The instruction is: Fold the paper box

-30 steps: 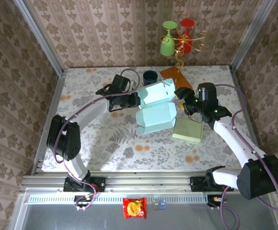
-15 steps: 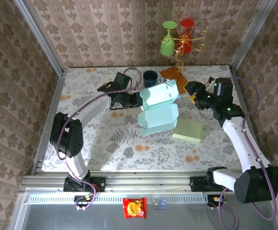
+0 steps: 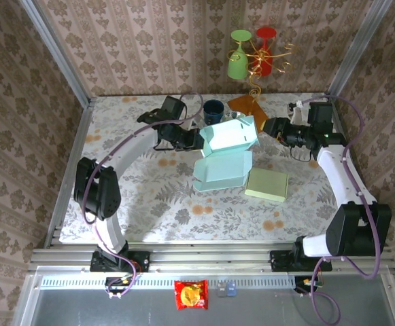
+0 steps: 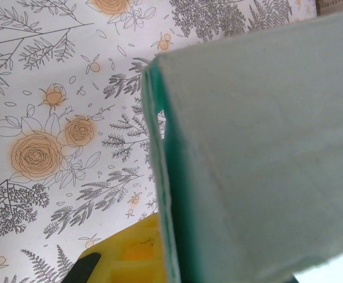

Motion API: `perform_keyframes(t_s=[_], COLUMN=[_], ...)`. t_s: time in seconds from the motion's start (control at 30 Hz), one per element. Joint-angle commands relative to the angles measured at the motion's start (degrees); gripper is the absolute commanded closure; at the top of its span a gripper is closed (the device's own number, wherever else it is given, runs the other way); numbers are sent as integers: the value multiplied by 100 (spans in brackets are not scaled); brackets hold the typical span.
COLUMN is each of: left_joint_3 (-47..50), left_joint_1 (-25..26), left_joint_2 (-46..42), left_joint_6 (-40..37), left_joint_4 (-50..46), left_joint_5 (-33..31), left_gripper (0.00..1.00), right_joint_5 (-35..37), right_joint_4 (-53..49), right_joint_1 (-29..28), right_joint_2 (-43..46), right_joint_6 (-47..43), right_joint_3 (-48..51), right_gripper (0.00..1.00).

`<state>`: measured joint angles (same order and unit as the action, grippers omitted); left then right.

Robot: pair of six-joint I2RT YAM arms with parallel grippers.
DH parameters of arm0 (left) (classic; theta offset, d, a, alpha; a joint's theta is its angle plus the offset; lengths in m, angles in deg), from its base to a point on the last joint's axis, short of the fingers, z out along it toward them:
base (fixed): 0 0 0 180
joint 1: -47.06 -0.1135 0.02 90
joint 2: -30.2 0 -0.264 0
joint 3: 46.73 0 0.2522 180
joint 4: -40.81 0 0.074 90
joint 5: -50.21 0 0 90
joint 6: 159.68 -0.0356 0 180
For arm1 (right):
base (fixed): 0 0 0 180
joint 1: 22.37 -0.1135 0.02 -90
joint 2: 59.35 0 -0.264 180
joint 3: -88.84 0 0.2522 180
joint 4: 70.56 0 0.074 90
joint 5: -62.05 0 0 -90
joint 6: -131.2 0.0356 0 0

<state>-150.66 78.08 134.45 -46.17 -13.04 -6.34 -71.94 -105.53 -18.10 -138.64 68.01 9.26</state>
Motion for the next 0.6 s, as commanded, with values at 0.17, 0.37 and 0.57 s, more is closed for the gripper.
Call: perform_keyframes(t_s=[0.17, 0.37, 0.57], left_joint_3=[-232, -341, -371], left_joint_1=[-123, -84, -44], left_joint_2=[197, 262, 288], left_joint_6=[-453, -538, -588], left_joint_4=[-432, -463, -508], left_joint_5=[477, 522, 505], left_gripper=[100, 100, 100], right_joint_5=[-922, -708, -475], right_joint_4=[299, 75, -191], right_joint_1=[-253, -313, -486], right_joint_2=[-111, -128, -262], right_joint_6=[-541, -793, -1013], right_joint_3=[-83, -16, -243], right_gripper=[56, 56, 58])
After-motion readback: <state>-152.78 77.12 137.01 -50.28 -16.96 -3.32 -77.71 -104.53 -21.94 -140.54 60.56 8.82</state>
